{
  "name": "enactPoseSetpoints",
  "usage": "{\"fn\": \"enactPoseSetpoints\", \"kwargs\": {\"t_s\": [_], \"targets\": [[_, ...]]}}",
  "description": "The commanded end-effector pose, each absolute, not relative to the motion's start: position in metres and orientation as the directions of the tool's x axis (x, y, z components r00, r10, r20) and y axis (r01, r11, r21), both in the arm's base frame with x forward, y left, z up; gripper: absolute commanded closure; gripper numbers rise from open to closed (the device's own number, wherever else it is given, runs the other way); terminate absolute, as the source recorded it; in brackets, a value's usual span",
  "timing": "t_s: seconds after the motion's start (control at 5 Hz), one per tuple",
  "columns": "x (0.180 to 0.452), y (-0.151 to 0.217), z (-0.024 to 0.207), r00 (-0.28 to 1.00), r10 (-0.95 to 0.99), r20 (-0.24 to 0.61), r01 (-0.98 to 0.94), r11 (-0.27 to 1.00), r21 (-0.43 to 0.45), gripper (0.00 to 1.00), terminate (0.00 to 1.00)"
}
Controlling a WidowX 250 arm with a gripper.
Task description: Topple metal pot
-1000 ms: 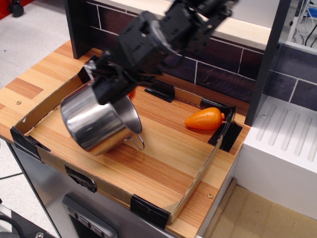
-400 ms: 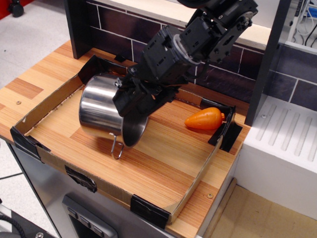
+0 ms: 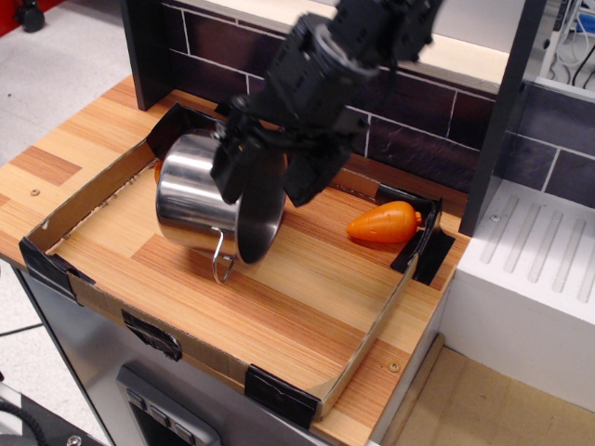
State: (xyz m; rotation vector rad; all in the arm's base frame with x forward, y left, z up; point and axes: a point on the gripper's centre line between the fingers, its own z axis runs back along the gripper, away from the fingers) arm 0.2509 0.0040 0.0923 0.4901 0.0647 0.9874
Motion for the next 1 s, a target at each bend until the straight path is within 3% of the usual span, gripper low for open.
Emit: {"fn": "enactPoseSetpoints", "kwargs": {"t_s": [0.0,0.4,0.6,0.8], "targets": [[0.260,0.021,0.140,0.573,0.817,0.060,-0.802,0.544,0.248,0.00,0.00],[0.261,0.044,0.187,0.570,0.822,-0.006,-0.816,0.566,0.119,0.00,0.00],[0.261,0.044,0.187,0.570,0.822,-0.006,-0.816,0.566,0.119,0.00,0.00],[0.261,0.044,0.187,0.570,0.822,-0.006,-0.816,0.566,0.119,0.00,1.00]]}}
